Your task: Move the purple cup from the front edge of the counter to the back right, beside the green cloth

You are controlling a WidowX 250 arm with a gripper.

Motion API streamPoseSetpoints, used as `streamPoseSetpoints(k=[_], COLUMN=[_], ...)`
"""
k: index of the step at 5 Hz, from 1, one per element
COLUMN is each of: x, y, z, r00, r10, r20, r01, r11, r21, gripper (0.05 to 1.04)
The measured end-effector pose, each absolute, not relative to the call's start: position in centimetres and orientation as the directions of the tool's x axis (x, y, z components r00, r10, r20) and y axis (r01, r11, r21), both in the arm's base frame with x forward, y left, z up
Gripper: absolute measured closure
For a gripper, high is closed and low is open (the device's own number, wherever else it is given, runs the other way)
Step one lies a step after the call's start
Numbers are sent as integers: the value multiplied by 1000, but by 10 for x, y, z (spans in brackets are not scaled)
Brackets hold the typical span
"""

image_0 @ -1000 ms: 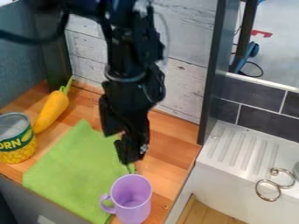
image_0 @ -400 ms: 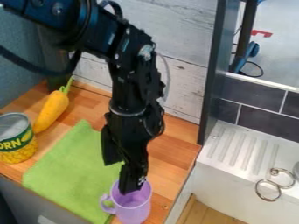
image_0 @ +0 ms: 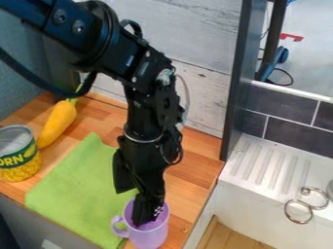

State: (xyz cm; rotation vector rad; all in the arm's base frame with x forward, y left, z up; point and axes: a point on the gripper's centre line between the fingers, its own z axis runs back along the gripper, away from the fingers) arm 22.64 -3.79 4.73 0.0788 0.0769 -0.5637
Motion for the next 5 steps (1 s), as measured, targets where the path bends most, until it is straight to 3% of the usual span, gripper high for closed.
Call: streamPoseSetpoints(k=[2,3,4,5], x=[229,230,230,229], y=[-38,-39,-40,-41], z=[41,35,31,30], r00=[826,822,824,825], r10=[-557,-560,-557,-556], r20=[-91,-100,-103,-103], r01=[562,566,563,562], r11=[825,823,826,827], r21=[50,43,39,34], gripper=[117,331,635,879])
